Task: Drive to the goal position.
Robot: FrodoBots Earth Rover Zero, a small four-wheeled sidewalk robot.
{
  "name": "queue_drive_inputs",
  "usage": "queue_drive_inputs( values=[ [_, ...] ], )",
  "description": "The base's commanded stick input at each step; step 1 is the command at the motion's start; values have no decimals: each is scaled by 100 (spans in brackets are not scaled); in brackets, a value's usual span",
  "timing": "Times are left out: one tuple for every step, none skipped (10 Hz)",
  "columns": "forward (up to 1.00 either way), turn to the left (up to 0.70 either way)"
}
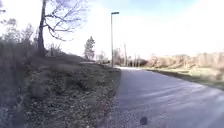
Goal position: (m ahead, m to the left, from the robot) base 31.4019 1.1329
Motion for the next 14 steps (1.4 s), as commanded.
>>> queue_drive_inputs(
  values=[
    [0,-100],
    [0,-100],
    [0,-100],
    [0,-100],
    [1,-79],
    [6,-12],
    [13,-25],
    [62,-37],
    [100,-40],
    [100,-18],
    [100,0],
    [100,0],
    [100,0],
    [100,0]
  ],
)
